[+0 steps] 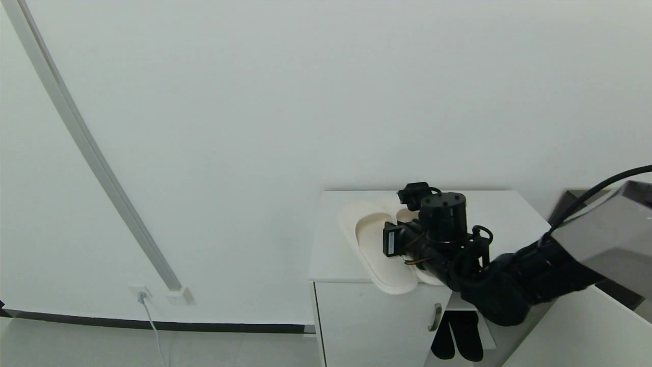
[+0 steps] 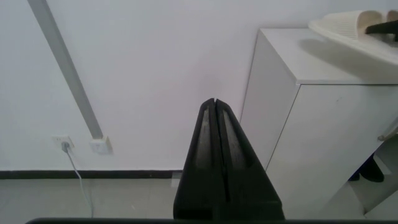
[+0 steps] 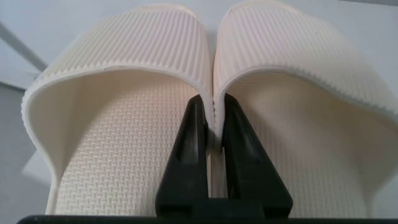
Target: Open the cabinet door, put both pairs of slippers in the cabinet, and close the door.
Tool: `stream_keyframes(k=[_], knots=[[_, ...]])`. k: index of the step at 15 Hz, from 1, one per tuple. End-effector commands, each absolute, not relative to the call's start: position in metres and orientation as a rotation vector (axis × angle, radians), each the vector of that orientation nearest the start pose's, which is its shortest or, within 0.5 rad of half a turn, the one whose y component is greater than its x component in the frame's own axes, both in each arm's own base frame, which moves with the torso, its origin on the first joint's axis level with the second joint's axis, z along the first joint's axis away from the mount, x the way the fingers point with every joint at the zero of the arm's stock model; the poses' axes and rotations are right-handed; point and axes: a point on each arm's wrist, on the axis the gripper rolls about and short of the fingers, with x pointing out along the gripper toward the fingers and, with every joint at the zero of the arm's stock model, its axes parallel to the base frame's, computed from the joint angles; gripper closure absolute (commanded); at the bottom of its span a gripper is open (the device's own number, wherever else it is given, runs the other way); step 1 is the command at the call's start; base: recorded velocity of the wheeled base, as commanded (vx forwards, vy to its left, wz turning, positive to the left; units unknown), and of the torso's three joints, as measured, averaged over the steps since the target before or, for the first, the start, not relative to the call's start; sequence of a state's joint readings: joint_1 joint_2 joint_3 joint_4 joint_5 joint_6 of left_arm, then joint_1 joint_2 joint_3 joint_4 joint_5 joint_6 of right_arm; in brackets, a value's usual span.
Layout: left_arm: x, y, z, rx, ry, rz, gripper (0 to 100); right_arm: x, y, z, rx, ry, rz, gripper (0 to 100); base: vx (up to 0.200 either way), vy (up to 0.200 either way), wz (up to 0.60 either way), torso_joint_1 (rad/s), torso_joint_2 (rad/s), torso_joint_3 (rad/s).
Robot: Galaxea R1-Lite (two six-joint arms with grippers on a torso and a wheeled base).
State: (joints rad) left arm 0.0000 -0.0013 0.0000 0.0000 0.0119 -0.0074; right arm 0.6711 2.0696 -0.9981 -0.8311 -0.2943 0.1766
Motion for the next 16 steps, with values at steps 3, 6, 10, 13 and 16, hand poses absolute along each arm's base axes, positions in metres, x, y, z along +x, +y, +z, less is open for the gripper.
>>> stream_keyframes(k=[3, 6, 10, 13, 16], knots=[[-0.023, 0.000, 0.075, -0.005, 0.000, 0.011, 100, 0.232, 0.203, 0.155, 0.058, 0.248, 0.458, 100, 0.000, 0.000, 0.00, 0.000, 0.00, 0.000], [-0.023, 0.000, 0.075, -0.006, 0.000, 0.009, 100, 0.217, 0.191, 0.162, 0.056, 0.238, 0.464, 100, 0.000, 0.000, 0.00, 0.000, 0.00, 0.000], [-0.023, 0.000, 0.075, -0.012, 0.000, 0.014, 100, 0.210, 0.192, 0.154, 0.037, 0.265, 0.478, 100, 0.000, 0.000, 0.00, 0.000, 0.00, 0.000], [-0.023, 0.000, 0.075, -0.011, 0.000, 0.014, 100, 0.207, 0.196, 0.153, 0.033, 0.270, 0.493, 100, -0.067, 0.000, 0.00, 0.001, 0.00, 0.002], [-0.023, 0.000, 0.075, -0.011, 0.000, 0.012, 100, 0.206, 0.198, 0.152, 0.029, 0.275, 0.498, 100, -0.200, 0.000, 0.00, 0.010, 0.01, -0.002]])
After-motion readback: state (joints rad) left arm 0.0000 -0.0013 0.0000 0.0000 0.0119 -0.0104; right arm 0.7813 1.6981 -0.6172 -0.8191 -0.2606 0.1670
